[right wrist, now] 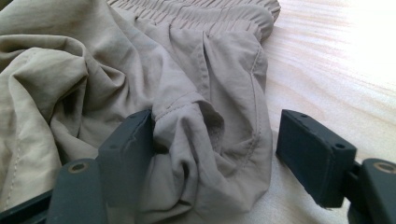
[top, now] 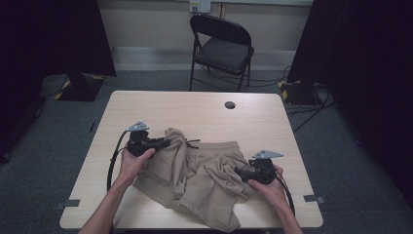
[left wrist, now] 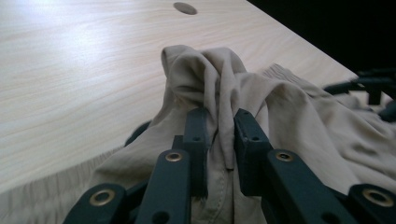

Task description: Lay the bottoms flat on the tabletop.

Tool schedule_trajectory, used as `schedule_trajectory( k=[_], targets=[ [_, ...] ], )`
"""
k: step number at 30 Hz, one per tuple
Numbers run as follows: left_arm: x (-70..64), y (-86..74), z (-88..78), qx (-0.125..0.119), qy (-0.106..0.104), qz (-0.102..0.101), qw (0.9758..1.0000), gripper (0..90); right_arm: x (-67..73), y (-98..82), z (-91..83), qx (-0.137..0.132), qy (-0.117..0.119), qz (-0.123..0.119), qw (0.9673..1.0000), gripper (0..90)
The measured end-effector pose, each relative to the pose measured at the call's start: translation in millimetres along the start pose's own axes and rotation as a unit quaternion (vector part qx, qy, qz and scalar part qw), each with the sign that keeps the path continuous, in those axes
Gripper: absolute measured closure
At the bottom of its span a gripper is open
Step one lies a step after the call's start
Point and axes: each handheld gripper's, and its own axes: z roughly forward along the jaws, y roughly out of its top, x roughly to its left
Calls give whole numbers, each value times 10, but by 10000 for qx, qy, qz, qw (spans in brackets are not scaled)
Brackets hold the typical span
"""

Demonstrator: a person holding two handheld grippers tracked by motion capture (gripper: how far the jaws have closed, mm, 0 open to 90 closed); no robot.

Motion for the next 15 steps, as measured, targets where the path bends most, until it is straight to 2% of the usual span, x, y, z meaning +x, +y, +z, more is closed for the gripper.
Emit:
schedule_trajectory(
  k=[1, 2, 5, 6, 8, 9, 10, 11, 12, 14, 15],
  targets=[
    [-28, -26, -68, -1, -38, 34, 10000, 773, -1, 0, 1, -8, 0, -6, 10000, 267],
    [-28, -26, -68, -1, -38, 34, 10000, 773, -1, 0, 1, -8, 0, -6, 10000, 267],
    [-104, -172, -271, -18, -138, 82, 9999, 777, 1, 0, 1, -3, -1, -10, 10000, 267],
    [-123, -237, -331, 10, -195, 124, 9997, 777, 1, 0, 1, -4, -2, -20, 10000, 267],
    [-128, -376, -442, -55, -422, 6, 9991, 777, 0, 0, 3, -10, 2, -42, 10000, 267],
    [-138, -496, -527, 139, -226, 53, 9996, 790, 0, 0, 2, -7, 3, -49, 10000, 267],
    [-138, -496, -527, 139, -226, 53, 9996, 791, 0, 0, 2, -7, 3, -49, 10000, 267],
    [-160, -529, -549, 319, 2, 256, 9992, 791, 1, 2, 5, -6, -6, -55, 10000, 267],
    [-175, -568, -563, 418, 110, 346, 9985, 791, 1, 2, 5, -6, -6, -55, 10000, 267],
    [-145, -689, -573, 417, -181, 84, 9989, 793, 3, 1, 6, -6, -16, -76, 10000, 267],
    [-136, -808, -538, 695, 166, 281, 9970, 794, 8, -1, 5, -2, -44, -87, 10000, 267]
  ],
)
